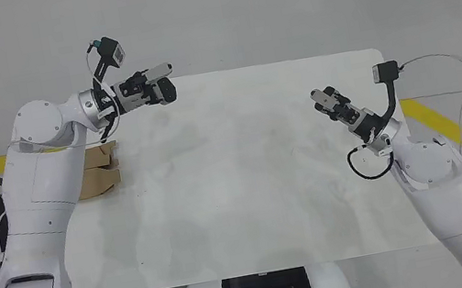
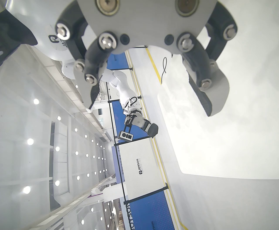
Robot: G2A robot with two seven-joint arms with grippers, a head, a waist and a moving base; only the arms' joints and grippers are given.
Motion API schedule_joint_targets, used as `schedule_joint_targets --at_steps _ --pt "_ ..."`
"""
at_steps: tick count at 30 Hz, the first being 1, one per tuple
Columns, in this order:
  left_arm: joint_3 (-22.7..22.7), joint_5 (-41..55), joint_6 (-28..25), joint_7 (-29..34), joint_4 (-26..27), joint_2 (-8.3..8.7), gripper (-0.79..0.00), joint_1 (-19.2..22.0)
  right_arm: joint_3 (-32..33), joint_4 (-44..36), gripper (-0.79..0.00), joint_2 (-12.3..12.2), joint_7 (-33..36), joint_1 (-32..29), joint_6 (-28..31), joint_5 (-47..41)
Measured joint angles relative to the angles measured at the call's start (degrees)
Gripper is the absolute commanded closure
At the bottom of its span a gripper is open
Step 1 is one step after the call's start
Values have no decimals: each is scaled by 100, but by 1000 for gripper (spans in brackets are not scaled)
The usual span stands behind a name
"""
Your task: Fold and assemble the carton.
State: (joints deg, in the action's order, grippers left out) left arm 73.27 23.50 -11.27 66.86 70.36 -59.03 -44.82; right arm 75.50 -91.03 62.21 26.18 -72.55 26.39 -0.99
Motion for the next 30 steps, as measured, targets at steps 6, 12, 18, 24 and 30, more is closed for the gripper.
schedule_joint_targets --at_steps 6,12,18,24,30 --pt "0 0 0 0 0 0 -784 0 0 0 -784 0 0 0 0 0" --pt "0 0 0 0 0 0 -785 0 0 0 -784 0 0 0 0 0" --pt "0 0 0 0 0 0 -784 0 0 0 -785 0 0 0 0 0" --pt "2 1 2 -2 -2 0 -785 -2 0 0 -785 0 0 0 0 0" --pt "370 267 76 -266 -34 67 -785 -262 0 0 -785 0 0 0 0 0"
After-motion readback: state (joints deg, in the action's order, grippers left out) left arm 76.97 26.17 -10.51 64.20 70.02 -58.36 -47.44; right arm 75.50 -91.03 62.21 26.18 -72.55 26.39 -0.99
